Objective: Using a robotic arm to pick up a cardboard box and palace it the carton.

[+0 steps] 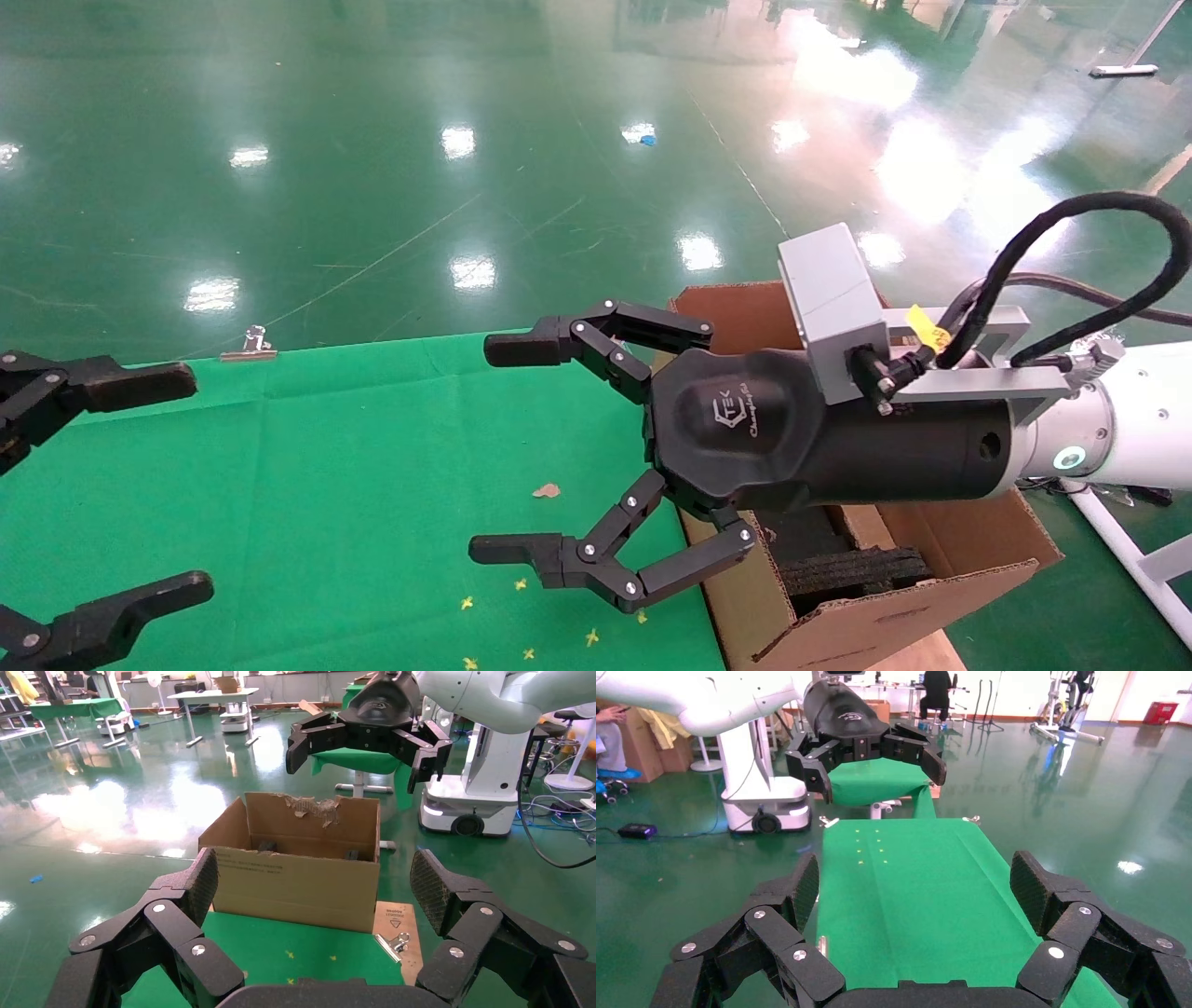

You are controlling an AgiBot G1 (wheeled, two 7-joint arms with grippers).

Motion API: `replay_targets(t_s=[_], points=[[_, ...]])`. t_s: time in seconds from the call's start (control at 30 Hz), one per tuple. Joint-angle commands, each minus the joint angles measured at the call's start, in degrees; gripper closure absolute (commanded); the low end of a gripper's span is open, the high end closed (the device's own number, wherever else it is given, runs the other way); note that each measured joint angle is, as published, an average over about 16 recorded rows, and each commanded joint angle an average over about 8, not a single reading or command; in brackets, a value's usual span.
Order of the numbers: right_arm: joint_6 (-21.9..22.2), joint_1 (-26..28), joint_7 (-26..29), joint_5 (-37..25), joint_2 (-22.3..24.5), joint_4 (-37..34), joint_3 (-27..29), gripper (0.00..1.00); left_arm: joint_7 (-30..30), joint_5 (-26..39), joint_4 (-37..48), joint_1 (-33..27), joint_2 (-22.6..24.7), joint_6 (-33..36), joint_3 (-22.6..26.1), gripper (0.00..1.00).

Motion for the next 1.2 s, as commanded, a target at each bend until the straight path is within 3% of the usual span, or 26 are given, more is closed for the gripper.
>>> replay_targets(t_s=[0.03, 1.2], points=[[0.0, 0.2, 0.0, 0.0, 0.0, -0.2, -0.2, 0.00, 0.0, 0.0, 0.0, 0.0, 0.0, 0.0, 0.0, 0.00], [0.3, 0.8, 0.3, -0.3, -0.2, -0.7, -1.0, 0.00, 0.0, 0.0, 0.0, 0.0, 0.0, 0.0, 0.0, 0.00]])
